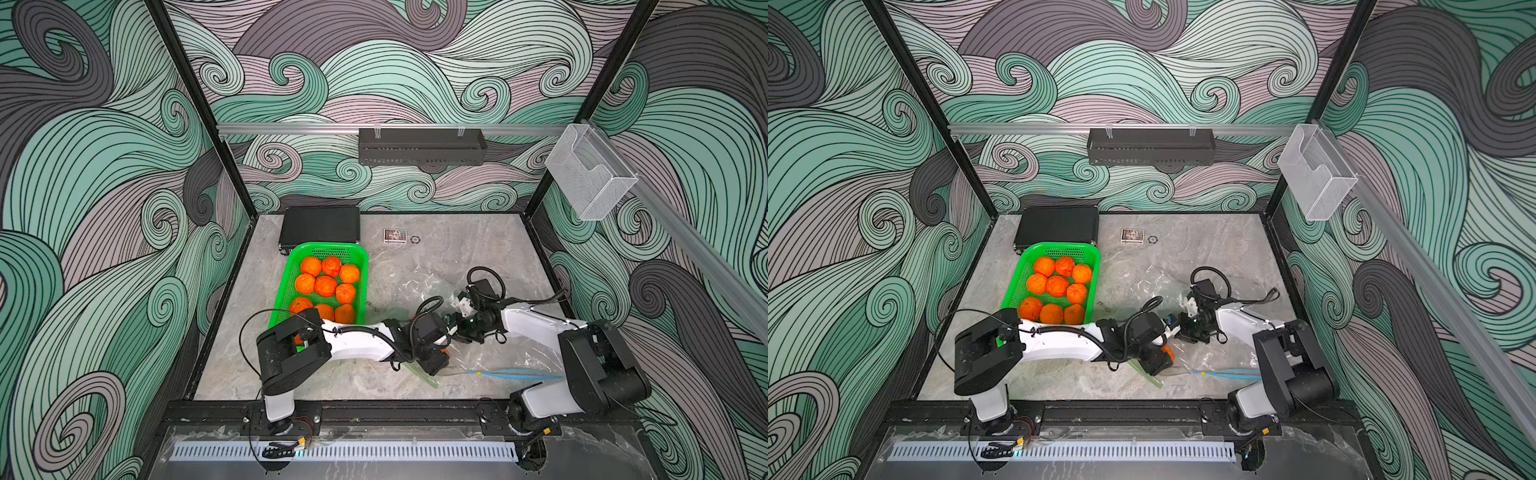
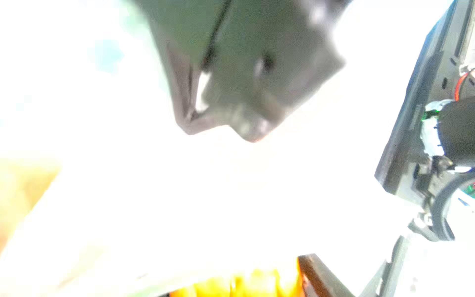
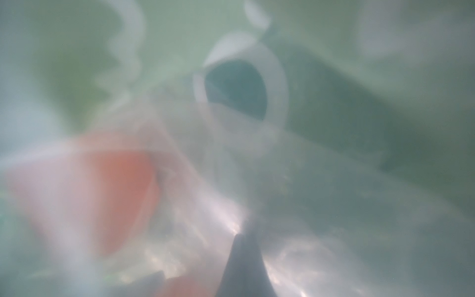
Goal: Open the zip-top bag and take out the orange
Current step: Pick up the orange from the zipper food storage bag.
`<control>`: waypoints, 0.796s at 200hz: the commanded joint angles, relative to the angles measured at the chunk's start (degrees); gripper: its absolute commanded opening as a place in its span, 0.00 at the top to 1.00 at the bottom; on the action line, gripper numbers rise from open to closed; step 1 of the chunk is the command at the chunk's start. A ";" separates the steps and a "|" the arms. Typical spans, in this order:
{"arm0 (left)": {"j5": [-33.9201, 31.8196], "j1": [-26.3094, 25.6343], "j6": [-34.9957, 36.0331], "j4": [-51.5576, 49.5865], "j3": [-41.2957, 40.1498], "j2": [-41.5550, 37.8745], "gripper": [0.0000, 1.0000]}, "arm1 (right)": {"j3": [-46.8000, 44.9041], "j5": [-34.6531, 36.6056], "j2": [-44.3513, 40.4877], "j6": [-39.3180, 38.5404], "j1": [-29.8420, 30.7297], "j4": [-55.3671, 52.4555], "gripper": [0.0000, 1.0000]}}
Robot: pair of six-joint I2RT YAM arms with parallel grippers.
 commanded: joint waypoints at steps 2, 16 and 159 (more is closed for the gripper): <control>-0.16 -0.16 -1.16 -1.28 -0.62 -1.55 0.37 | -0.60 4.19 0.18 0.96 0.20 -3.03 1.00; -0.17 -0.19 -1.70 -1.45 -1.28 -2.16 0.40 | -0.68 4.23 0.19 0.99 0.20 -3.03 1.00; -9.53 3.00 -7.14 -22.63 0.97 -31.55 0.50 | -1.52 6.39 -1.39 2.22 0.22 -2.31 1.00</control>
